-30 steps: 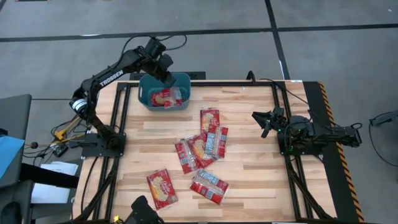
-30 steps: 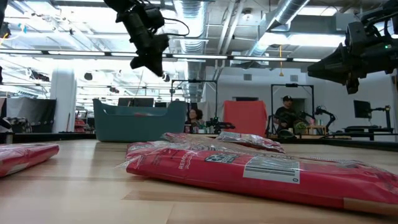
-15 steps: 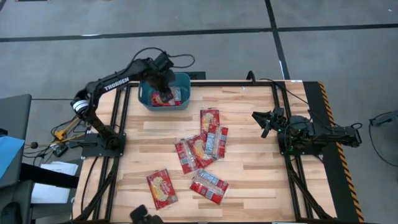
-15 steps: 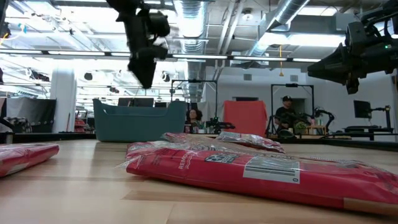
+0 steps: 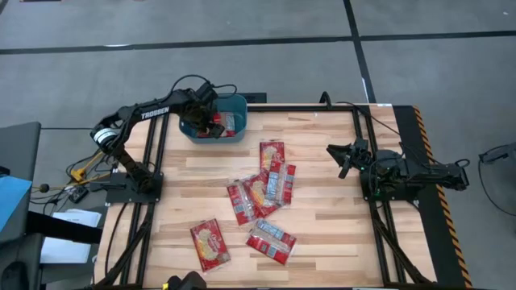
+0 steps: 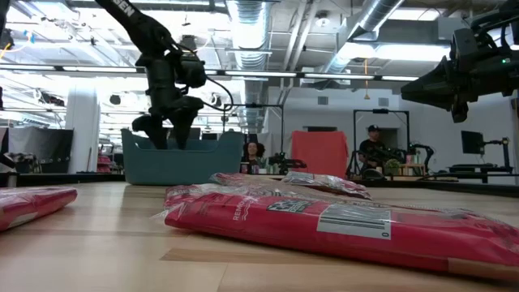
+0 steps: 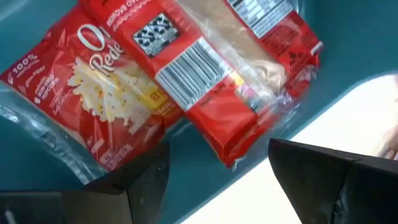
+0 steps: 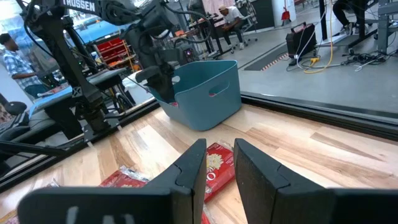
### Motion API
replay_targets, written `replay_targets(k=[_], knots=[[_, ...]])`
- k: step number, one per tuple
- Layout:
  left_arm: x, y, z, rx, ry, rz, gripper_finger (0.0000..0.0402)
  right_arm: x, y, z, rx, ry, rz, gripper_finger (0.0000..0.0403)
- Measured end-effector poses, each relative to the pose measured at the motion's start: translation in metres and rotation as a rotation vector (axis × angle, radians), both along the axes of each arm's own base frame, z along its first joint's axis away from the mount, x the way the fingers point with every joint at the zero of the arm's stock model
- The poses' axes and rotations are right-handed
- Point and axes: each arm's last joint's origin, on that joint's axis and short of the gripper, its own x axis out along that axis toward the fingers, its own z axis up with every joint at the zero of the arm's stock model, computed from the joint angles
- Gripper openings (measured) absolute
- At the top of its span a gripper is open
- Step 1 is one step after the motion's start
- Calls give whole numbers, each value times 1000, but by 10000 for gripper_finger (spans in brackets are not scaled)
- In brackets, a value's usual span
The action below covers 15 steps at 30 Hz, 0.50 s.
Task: Sort popcorn bags into baskets
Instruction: Put the red popcorn bag into the blue bin
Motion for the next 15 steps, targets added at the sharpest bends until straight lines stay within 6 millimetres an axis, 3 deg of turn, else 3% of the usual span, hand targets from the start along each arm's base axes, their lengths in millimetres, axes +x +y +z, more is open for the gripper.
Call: replay_targets(k=[15], knots=[[5, 4, 2, 0, -94, 61, 258, 0, 0, 0, 1, -1, 0, 108]])
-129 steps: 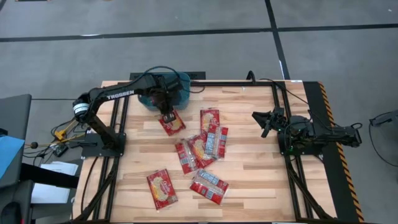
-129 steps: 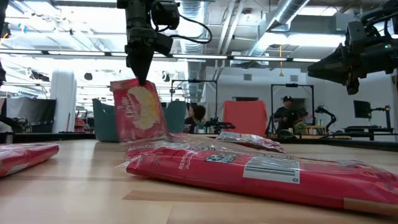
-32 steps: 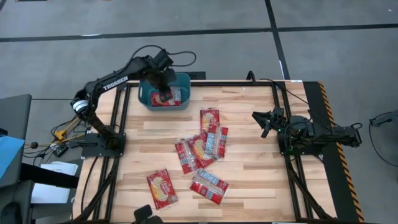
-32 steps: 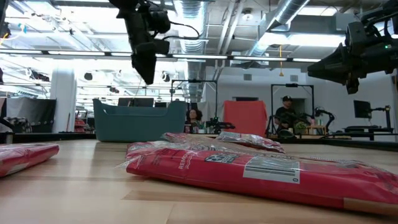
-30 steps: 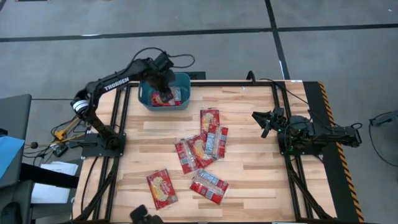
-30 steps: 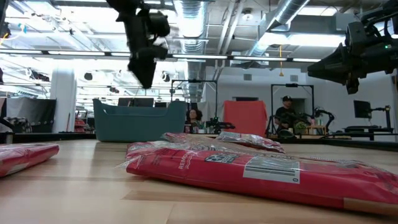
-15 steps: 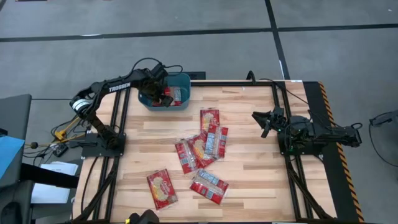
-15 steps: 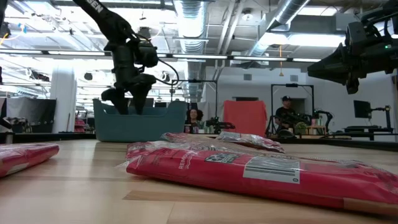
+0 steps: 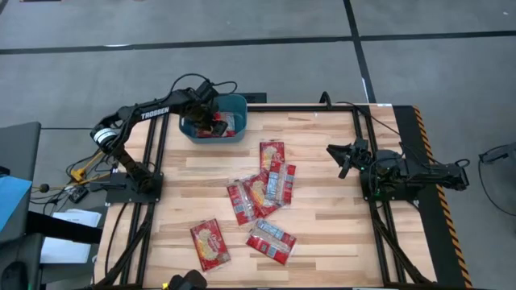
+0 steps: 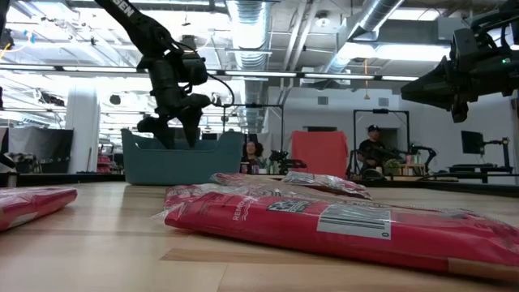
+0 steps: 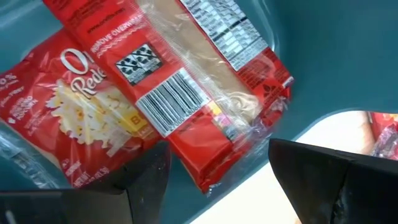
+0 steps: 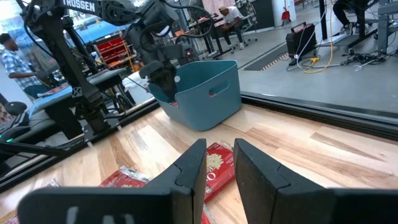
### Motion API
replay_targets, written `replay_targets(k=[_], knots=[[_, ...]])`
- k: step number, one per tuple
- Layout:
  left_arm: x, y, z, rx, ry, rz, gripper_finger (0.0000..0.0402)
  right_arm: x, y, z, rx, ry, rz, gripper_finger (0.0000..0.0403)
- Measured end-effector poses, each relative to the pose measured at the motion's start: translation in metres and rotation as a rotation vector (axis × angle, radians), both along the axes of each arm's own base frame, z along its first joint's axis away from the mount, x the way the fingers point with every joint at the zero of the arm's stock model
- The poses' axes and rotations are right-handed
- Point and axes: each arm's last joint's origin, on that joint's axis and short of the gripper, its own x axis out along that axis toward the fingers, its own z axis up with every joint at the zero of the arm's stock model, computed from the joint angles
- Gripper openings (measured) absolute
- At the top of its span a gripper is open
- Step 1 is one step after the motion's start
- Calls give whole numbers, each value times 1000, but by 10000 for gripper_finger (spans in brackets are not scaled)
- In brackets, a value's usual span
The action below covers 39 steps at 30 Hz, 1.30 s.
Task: Sort popcorn bags into baskets
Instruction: Put the red popcorn bag into the blue bin
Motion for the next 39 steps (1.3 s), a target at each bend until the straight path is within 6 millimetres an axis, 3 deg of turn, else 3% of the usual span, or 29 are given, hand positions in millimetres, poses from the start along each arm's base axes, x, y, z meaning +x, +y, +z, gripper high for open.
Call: replay_targets(k=[13, 23, 31, 35, 39], knots=[[-6, 6, 0, -4, -4, 48, 258, 0, 0, 0, 0, 0, 0, 108], [-15, -2, -32, -44, 3, 111, 258, 0, 0, 0, 0, 0, 0, 108], [-12, -1, -37, -47, -97, 140, 255, 0, 0, 0, 0, 0, 0, 108], [-12, 1, -37, -41, -106, 154, 229, 0, 0, 0, 0, 0, 0, 108], [-11, 2, -36, -22, -120, 145, 173, 0, 0, 0, 0, 1, 0, 108]])
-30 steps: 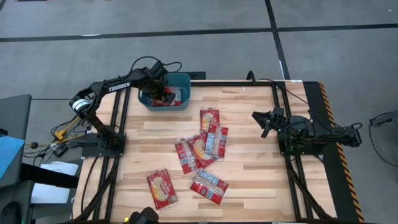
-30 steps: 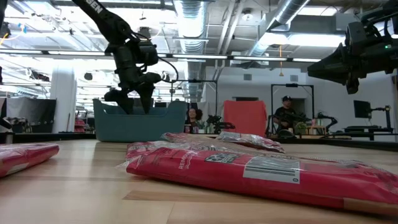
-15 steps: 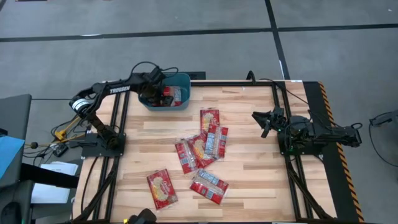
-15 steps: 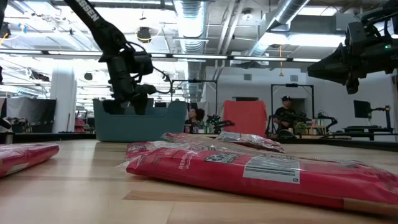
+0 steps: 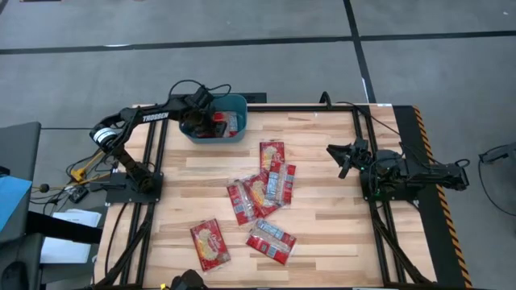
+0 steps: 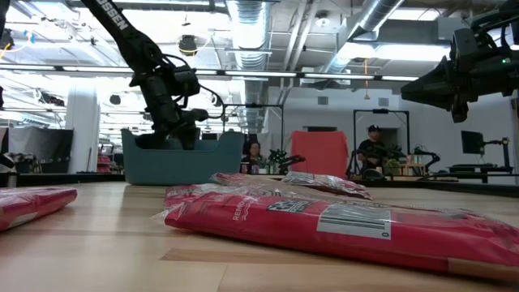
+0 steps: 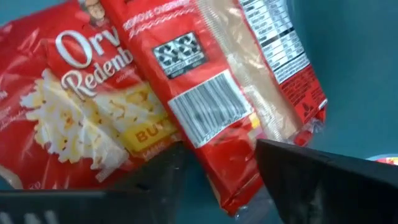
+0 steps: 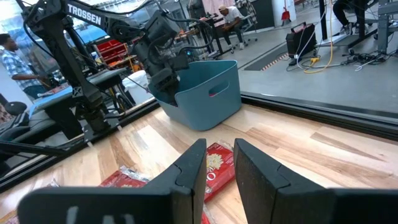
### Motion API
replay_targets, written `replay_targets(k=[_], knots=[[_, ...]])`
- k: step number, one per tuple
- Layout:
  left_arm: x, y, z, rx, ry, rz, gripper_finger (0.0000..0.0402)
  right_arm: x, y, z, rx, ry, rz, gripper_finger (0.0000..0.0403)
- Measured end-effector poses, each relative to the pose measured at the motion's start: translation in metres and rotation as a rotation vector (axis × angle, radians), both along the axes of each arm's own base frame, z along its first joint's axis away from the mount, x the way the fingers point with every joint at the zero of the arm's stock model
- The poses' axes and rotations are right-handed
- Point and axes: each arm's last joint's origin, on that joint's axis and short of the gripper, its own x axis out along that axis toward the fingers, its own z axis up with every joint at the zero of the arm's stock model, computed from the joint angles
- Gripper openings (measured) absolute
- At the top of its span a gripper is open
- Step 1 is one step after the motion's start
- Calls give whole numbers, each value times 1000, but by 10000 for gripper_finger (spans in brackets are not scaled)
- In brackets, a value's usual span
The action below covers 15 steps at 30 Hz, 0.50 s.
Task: Sort popcorn bags into baskets
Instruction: Put the red popcorn bag into the blue bin
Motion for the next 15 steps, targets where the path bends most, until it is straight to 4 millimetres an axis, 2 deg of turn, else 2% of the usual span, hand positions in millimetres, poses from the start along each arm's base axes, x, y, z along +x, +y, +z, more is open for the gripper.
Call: replay_targets(k=[9, 15], knots=[[3, 2, 2, 44, -30, -57, 16, 0, 0, 0, 0, 0, 0, 108], [3, 2, 5, -6, -76, -107, 1, 0, 0, 0, 0, 0, 0, 108]])
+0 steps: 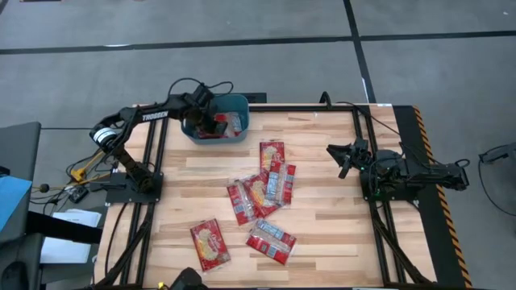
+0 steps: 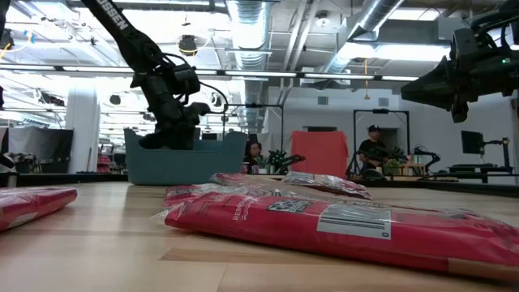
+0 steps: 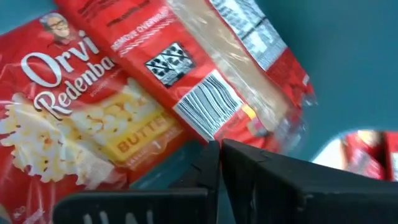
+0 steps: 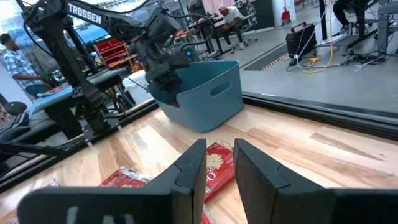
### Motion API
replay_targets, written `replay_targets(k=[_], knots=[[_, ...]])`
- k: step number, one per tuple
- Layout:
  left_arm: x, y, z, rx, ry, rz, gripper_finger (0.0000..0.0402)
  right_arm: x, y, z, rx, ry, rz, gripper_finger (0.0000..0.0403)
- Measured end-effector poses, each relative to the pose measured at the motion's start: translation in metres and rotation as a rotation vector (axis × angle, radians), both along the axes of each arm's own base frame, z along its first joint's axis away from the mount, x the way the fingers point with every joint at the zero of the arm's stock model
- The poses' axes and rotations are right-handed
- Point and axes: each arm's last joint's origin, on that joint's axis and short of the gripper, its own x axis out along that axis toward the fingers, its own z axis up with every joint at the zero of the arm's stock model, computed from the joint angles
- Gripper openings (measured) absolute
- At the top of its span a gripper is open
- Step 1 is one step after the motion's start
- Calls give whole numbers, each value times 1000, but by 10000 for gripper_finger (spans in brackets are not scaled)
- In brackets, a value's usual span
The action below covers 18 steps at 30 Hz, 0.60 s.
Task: Sort popcorn bags into baskets
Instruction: Put the red popcorn bag into the blue bin
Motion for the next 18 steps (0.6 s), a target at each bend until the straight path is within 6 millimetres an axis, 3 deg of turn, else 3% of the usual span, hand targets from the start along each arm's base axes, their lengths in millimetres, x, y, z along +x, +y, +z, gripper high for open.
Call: replay_targets(k=[11, 18], knots=[[7, 8, 37, 60, 21, -108, 0, 0, 0, 0, 0, 0, 0, 108], [10, -6, 41, 280, 217, -553, 26, 0, 0, 0, 0, 0, 0, 108]])
